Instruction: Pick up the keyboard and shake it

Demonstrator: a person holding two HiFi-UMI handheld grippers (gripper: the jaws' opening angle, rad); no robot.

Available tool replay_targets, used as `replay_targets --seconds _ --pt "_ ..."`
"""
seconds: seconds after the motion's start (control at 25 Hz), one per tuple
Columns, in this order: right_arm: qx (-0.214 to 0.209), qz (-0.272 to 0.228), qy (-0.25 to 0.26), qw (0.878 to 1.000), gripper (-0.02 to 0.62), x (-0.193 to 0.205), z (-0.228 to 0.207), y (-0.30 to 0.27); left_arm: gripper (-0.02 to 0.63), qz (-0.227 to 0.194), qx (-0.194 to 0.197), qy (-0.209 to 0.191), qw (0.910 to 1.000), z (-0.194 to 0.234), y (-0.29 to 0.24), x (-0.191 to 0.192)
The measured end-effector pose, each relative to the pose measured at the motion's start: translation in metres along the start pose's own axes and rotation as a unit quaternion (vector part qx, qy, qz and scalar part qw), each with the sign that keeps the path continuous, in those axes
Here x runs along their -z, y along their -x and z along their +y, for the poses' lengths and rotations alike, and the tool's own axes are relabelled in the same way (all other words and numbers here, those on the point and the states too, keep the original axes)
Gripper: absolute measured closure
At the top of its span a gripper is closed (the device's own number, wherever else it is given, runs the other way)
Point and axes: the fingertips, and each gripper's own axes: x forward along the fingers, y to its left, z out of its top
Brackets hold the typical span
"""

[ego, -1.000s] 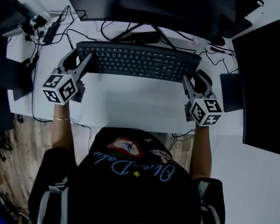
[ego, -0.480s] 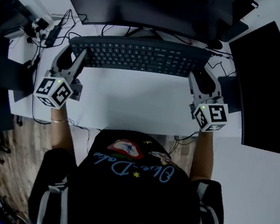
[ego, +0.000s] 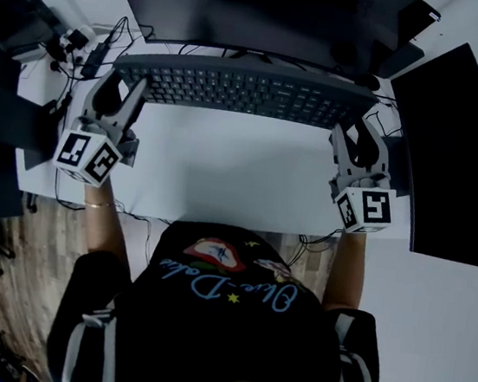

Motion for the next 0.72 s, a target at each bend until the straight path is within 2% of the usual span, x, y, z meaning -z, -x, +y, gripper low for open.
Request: replay_targets --seconds 0.44,0.72 --pt "0.013 -0.073 0.061 0.995 0.454 -0.042 0.008 0.015 0.379 -0.06 0.008 -0.015 0.998 -0.004 0.015 -0.028" --pt "0.019 -0.1 0.082 0.991 0.454 -0.053 0.01 0.021 0.379 -0.08 0.012 -0.022 0.9965 -0.007 0.019 -0.037"
